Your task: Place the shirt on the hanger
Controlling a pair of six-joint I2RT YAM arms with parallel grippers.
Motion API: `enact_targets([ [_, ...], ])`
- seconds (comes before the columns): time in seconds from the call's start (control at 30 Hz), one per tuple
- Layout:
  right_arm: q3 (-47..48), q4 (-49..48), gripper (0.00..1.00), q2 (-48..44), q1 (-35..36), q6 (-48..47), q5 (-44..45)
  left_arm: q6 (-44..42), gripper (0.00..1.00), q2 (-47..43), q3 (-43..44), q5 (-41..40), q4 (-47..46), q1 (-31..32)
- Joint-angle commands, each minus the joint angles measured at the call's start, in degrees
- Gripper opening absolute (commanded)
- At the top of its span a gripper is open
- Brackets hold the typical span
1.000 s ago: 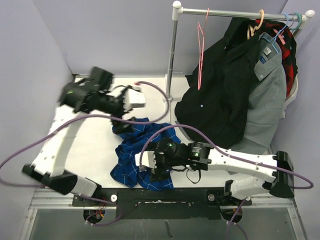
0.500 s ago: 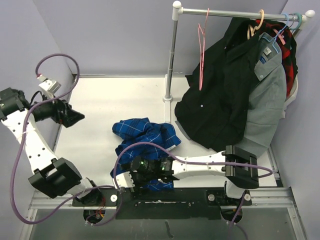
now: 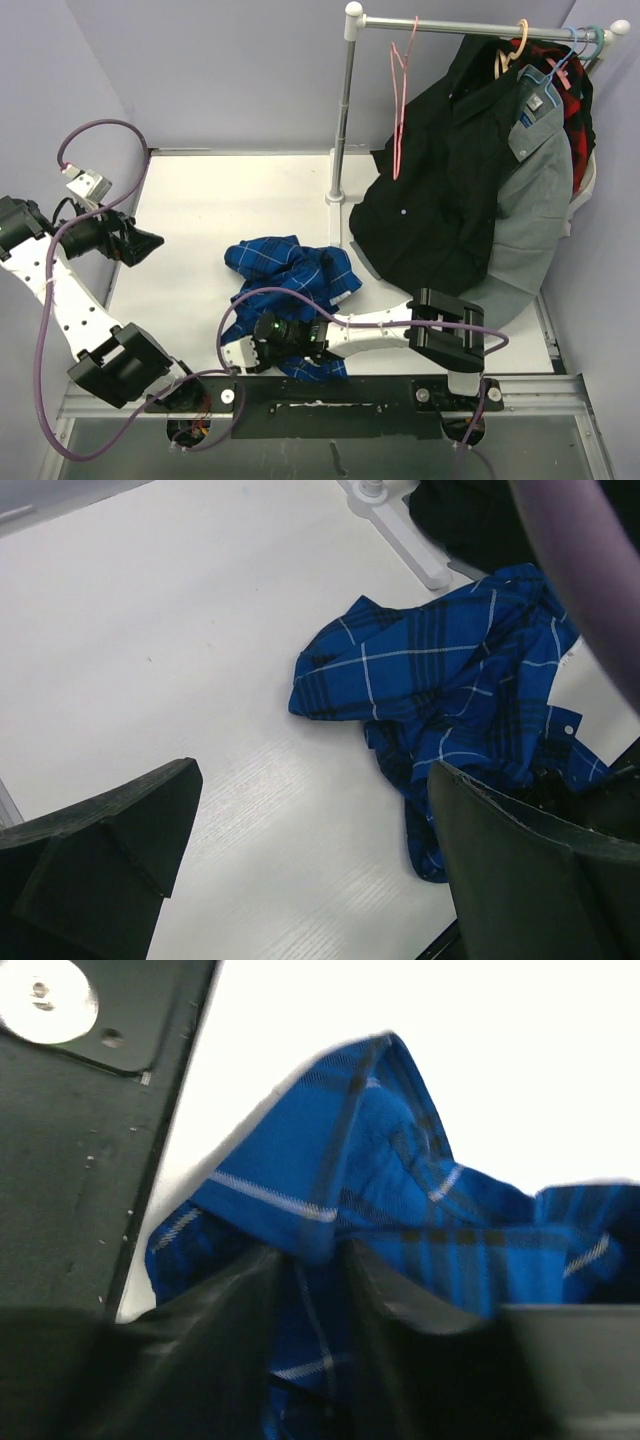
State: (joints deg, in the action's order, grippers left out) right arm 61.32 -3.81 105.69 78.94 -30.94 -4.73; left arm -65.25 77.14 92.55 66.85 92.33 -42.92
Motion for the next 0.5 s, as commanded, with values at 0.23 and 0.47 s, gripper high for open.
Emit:
enact_targets([
  [0.23,0.86,-6.68,0.0,-10.02,-6.16,7.99,2.83,-0.74,0.98,-1.37,-4.89,3.57,6.72,-1.82],
  [0.47,-7.71,-14.06,0.0,-24.75,-17.88,20.08,0.67,0.83,0.98,-2.84,-9.3,2.95,6.66,7.44],
])
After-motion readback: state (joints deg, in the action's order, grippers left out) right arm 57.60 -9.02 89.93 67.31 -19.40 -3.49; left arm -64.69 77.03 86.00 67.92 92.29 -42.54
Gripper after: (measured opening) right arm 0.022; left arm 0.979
